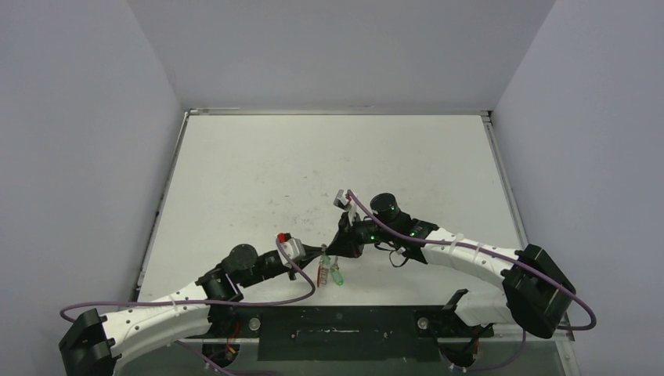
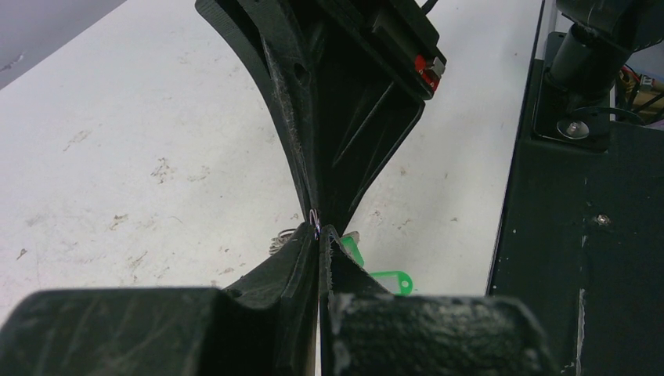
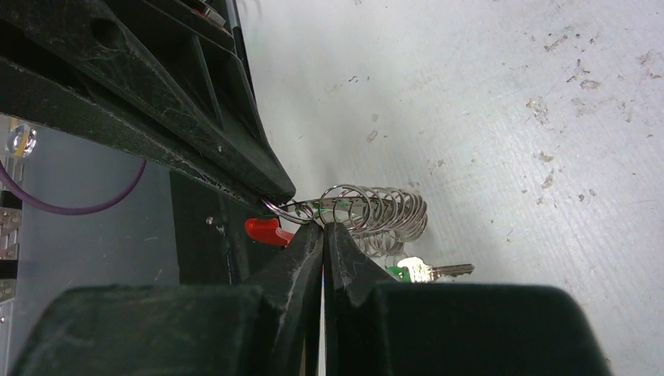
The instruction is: Put the keys on the keyring
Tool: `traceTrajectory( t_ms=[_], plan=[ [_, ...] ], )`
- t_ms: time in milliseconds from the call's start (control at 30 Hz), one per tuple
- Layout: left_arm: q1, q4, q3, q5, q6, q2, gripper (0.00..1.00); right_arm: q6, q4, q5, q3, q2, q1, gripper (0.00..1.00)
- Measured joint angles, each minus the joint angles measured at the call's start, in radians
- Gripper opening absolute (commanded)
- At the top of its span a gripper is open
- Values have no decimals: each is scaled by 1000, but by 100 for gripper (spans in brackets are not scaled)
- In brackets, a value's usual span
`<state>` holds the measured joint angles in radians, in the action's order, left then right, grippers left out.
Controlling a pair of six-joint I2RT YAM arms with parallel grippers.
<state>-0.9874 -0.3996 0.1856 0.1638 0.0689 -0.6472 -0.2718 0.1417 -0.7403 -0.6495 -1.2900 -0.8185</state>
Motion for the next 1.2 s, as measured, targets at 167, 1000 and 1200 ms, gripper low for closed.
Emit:
traceTrajectory(
  t_ms=[167,1000,1200],
  plan=[
    [0,2,0,-3,2,-2,0,0,12,-13,0,-19,0,0],
    [0,22,-19,-23,2,13,0,-105,306,-35,122,-81,-6,0],
    [0,21,-28,-26,2,25,0,-163,415,-22,164,-101,-29,0]
  ],
)
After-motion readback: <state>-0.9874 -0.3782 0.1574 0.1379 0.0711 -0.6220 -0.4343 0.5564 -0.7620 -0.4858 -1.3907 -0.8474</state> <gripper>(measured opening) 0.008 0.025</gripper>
